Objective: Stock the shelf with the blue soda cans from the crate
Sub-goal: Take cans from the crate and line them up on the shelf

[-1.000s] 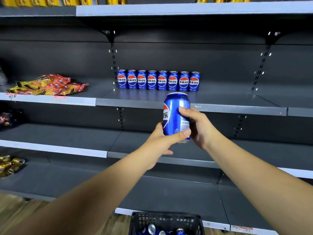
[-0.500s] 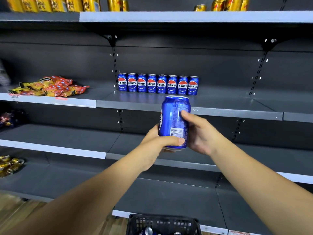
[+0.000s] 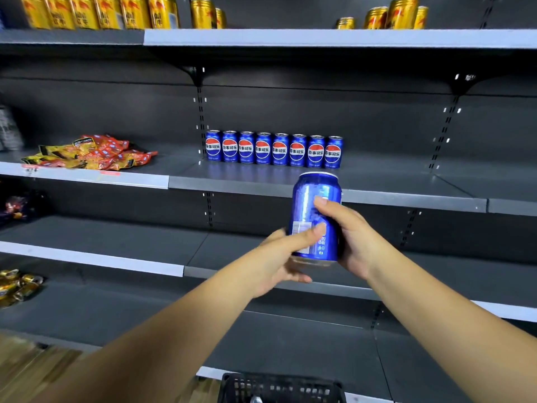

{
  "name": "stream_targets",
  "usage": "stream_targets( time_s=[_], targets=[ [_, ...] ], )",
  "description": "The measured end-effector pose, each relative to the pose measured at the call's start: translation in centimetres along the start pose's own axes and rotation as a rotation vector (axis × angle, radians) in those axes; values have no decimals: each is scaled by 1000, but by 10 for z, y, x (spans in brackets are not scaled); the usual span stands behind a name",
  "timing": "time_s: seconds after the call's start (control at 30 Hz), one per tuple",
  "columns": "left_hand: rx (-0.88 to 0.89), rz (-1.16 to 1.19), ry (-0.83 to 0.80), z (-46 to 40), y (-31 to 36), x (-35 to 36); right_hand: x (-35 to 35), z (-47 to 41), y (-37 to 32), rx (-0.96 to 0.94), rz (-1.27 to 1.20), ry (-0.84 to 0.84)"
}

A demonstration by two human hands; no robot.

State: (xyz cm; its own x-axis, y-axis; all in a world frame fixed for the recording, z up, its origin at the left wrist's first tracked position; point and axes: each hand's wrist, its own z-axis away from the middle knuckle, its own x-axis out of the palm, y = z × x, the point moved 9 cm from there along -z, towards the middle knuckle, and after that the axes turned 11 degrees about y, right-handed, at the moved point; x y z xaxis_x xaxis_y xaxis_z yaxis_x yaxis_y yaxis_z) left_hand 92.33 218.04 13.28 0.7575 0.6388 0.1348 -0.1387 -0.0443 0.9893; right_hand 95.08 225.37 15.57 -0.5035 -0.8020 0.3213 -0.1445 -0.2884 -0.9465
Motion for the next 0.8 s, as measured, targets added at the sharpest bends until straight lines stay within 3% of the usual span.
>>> stream_targets(
  time_s=[0.17,0.43,0.57,0.67,0.8],
  targets=[
    [176,-29,144,-3,8,6,-4,3,-13,-92,89,50],
    [19,92,-121,-4,1,27,-7,13,-9,146,-110,-290],
    [-8,88,-150,-1,-3,37,-18,9,-1,164,-124,-190],
    [66,-22,-40,-5,-3,33,-26,6,-4,105,38,-74],
    [167,-68,46,-5,1,32,-24,8,-15,-12,192,-82]
  ],
)
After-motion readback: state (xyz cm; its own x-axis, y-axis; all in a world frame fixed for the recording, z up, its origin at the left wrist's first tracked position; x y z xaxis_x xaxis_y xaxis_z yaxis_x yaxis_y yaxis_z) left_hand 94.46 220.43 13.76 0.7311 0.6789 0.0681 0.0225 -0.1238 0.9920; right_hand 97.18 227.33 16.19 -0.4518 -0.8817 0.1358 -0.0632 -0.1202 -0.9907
